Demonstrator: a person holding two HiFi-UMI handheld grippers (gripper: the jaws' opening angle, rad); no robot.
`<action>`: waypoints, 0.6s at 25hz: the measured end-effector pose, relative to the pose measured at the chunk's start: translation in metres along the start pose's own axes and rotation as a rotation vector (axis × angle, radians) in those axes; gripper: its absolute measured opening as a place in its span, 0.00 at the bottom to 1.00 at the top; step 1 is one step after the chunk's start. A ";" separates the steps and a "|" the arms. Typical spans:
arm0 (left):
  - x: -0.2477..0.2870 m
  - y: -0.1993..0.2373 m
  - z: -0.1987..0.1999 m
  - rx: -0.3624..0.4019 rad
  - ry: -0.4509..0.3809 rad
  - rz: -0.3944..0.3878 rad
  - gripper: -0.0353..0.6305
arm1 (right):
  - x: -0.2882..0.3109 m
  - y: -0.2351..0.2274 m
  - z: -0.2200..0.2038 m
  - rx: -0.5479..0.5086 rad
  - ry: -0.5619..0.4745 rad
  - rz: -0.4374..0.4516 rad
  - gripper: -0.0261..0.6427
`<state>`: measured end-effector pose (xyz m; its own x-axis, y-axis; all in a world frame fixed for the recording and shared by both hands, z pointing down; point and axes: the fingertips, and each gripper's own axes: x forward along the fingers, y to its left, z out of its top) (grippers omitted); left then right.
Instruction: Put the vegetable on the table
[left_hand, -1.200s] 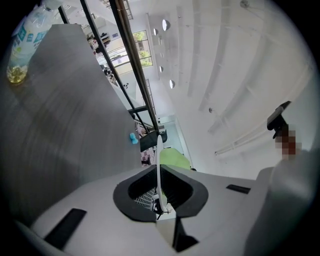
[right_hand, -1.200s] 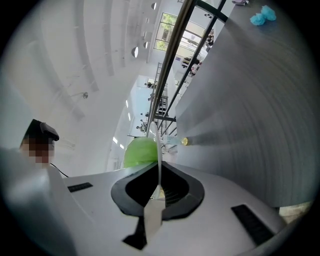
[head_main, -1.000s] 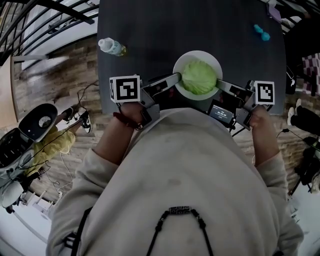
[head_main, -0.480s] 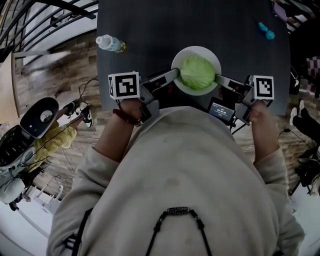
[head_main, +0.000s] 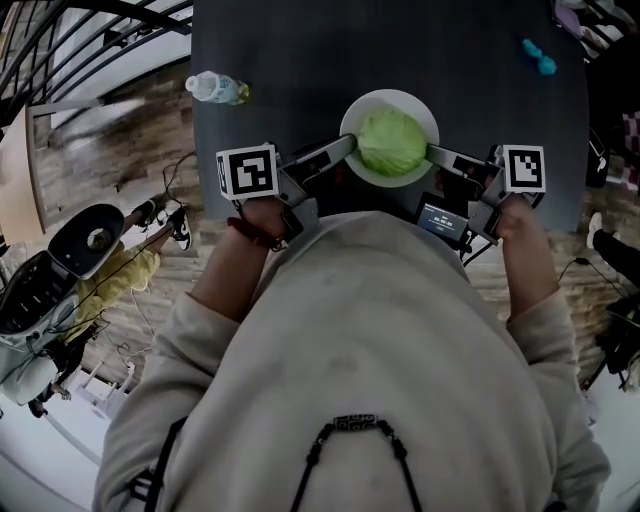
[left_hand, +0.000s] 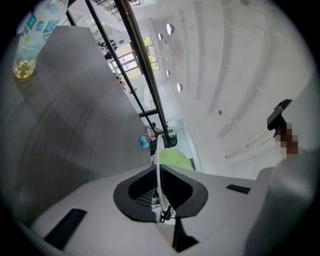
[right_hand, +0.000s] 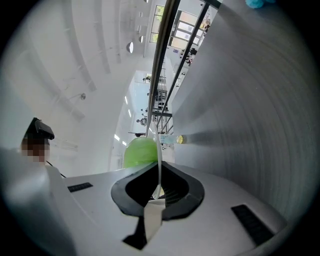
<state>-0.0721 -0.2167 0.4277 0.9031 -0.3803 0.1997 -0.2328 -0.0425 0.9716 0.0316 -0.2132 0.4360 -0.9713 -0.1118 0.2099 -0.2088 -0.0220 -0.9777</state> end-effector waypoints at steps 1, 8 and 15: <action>0.001 0.001 -0.001 -0.012 -0.002 -0.004 0.09 | 0.000 -0.002 0.000 0.001 0.000 0.001 0.08; 0.012 0.017 -0.006 -0.020 -0.001 0.002 0.09 | -0.004 -0.020 0.000 0.013 0.007 -0.008 0.08; 0.015 0.035 -0.014 -0.052 -0.039 0.026 0.09 | -0.005 -0.037 -0.001 0.018 0.029 -0.004 0.08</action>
<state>-0.0622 -0.2112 0.4665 0.8819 -0.4162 0.2212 -0.2362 0.0158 0.9716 0.0444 -0.2110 0.4708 -0.9735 -0.0829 0.2133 -0.2106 -0.0399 -0.9768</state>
